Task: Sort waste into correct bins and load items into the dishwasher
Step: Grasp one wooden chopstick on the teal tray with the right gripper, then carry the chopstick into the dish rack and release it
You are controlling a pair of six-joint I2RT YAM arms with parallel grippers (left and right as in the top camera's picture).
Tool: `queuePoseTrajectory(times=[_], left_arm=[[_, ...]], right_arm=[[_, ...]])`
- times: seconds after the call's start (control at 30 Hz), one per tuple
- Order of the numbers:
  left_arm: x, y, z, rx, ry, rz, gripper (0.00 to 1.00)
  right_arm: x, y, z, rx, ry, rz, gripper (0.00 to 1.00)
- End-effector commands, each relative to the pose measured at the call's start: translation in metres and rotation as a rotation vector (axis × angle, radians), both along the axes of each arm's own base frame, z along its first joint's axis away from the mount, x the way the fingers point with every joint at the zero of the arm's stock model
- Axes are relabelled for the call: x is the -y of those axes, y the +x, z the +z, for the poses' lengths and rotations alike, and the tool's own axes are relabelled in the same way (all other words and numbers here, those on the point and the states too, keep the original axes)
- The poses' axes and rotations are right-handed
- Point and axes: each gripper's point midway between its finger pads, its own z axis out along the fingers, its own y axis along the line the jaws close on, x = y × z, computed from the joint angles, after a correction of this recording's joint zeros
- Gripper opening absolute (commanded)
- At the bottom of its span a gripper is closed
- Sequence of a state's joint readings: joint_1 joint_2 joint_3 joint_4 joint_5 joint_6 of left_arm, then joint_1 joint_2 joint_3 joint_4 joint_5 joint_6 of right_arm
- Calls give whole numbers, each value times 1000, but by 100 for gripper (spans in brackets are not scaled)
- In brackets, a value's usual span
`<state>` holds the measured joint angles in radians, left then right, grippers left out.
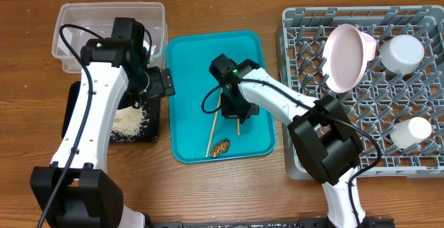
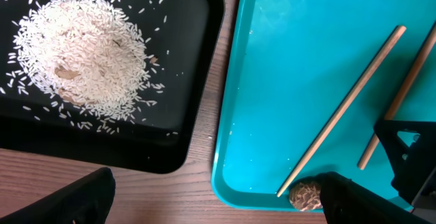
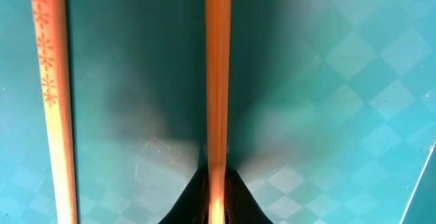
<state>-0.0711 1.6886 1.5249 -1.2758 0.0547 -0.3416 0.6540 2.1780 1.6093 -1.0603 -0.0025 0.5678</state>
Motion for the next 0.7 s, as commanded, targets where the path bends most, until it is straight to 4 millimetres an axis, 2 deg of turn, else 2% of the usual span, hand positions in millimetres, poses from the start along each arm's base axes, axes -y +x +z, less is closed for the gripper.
queuePoseTrajectory(times=[0.0,0.2,0.33,0.47,0.57,0.67], left_arm=[[-2,2,13,45,10,4,98],[-2,2,13,45,10,4,98],[-2,2,13,44,10,3,98],[-2,2,13,45,10,3,98],[-2,2,13,45,10,3,98],[-2,2,13,45,10,3,98]], right_arm=[[7,-16,-31,-95,-35,-11,5],[11,-18,-28,-108,-46,-14,4],[17,-11,-7,-85,-49,-25,4],[35,8,37,7,-58,-36,4],[50,19,80,79,-15,8,4],[72,24,119,148,18,4,4]])
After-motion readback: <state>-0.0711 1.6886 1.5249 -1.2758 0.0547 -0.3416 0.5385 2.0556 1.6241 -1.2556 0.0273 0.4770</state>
